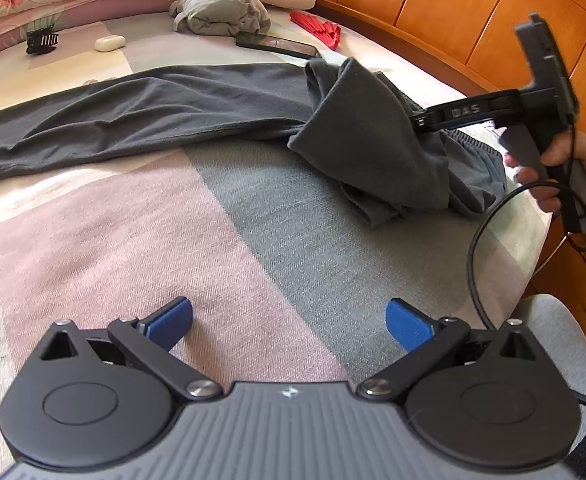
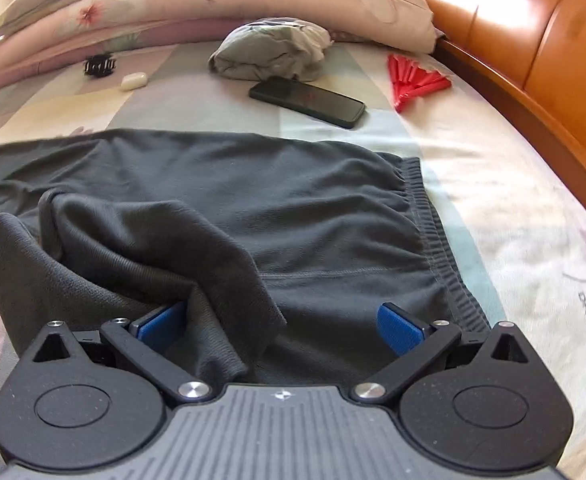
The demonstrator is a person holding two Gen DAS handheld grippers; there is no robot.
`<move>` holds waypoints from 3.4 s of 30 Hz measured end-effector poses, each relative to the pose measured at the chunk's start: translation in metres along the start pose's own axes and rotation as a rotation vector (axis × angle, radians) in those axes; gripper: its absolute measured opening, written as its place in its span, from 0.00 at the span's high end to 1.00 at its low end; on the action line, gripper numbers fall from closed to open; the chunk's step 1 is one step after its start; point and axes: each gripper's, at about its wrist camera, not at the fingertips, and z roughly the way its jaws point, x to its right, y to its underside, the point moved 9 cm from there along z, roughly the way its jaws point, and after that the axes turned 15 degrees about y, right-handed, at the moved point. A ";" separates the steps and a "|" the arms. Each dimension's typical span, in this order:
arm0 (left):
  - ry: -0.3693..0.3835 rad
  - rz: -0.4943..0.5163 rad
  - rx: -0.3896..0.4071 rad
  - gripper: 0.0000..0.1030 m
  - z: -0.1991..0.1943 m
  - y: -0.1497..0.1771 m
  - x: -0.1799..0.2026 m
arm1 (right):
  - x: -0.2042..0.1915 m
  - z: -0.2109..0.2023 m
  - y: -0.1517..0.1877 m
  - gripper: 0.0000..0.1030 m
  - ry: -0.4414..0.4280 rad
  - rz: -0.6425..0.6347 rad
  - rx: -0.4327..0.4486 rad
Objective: Fold clothes
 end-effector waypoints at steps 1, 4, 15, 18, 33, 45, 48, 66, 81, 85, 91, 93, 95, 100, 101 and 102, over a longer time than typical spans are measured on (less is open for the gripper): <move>0.000 0.002 0.000 0.01 0.001 0.000 0.000 | 0.004 0.002 -0.001 0.00 -0.002 0.015 -0.002; -0.002 0.008 0.001 0.01 0.004 -0.002 0.001 | -0.004 -0.020 0.008 0.00 -0.066 -0.005 0.033; -0.004 0.007 0.011 0.01 -0.002 -0.002 0.005 | -0.061 -0.092 0.047 0.03 -0.273 -0.196 0.175; -0.010 0.003 0.014 0.01 -0.008 0.001 0.005 | -0.092 -0.102 0.057 0.14 -0.272 -0.326 0.229; -0.023 -0.016 0.044 0.01 -0.034 0.009 -0.005 | -0.124 -0.099 0.058 0.93 -0.282 -0.450 0.187; -0.039 -0.047 0.093 0.01 -0.062 0.018 -0.016 | -0.146 -0.114 0.062 0.62 -0.144 -0.561 0.264; -0.039 -0.050 0.094 0.01 -0.066 0.022 -0.018 | -0.150 -0.099 0.077 0.65 -0.027 -0.679 0.287; -0.068 -0.061 0.126 0.01 -0.090 0.033 -0.027 | -0.196 -0.170 0.049 0.94 -0.518 -0.414 0.177; -0.091 -0.083 0.105 0.01 -0.100 0.049 -0.035 | -0.210 -0.161 0.089 0.48 -0.491 -0.528 0.094; -0.092 -0.083 0.096 0.01 -0.098 0.050 -0.034 | -0.215 -0.146 0.118 0.48 -0.420 -0.605 0.083; -0.082 -0.065 0.086 0.01 -0.093 0.045 -0.028 | -0.207 -0.145 0.111 0.85 -0.342 -0.623 0.163; -0.083 -0.064 0.082 0.01 -0.091 0.043 -0.028 | -0.195 -0.147 0.094 0.85 -0.344 -0.570 0.179; -0.080 -0.062 0.077 0.01 -0.087 0.041 -0.026 | -0.181 -0.148 0.076 0.85 -0.345 -0.516 0.194; -0.045 -0.054 0.070 0.01 -0.077 0.034 -0.019 | -0.136 -0.133 0.034 0.86 -0.271 -0.381 0.208; -0.039 -0.055 0.070 0.01 -0.075 0.032 -0.019 | -0.126 -0.128 0.028 0.86 -0.254 -0.358 0.206; -0.033 -0.056 0.069 0.01 -0.072 0.030 -0.018 | -0.116 -0.123 0.023 0.86 -0.238 -0.335 0.203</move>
